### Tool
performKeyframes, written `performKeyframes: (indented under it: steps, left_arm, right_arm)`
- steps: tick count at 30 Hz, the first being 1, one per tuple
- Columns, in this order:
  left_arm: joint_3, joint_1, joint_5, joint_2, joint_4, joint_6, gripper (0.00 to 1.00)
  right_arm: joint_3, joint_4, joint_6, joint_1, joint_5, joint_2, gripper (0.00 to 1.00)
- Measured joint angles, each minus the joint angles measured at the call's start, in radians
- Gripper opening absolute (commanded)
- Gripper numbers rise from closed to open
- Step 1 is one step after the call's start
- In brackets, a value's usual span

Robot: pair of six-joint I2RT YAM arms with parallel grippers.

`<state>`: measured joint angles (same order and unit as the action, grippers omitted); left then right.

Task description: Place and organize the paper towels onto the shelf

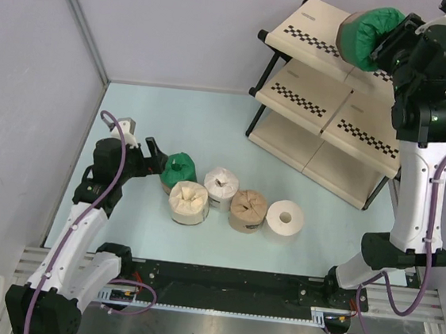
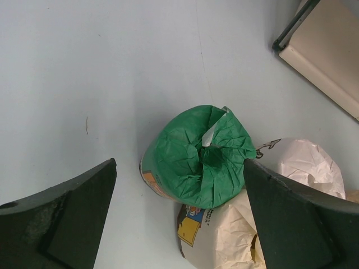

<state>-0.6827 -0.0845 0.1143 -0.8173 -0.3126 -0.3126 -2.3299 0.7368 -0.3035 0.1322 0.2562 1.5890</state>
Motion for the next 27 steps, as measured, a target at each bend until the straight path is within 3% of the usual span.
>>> performKeyframes:
  steps: [15, 23, 27]
  left_arm:
    - [0.0, 0.0, -0.024, 0.028, -0.006, 0.0, 1.0]
    - [0.0, 0.0, -0.024, 0.025, -0.012, 0.0, 1.0]
    - [0.0, 0.0, -0.024, 0.025, -0.012, 0.0, 1.0]
  right_arm:
    - [0.01, -0.031, -0.023, -0.035, -0.063, 0.025, 0.66]
    - [0.04, -0.13, -0.066, -0.087, -0.152, 0.038, 0.7]
    - [0.078, -0.224, -0.133, -0.156, -0.267, 0.039, 0.71]
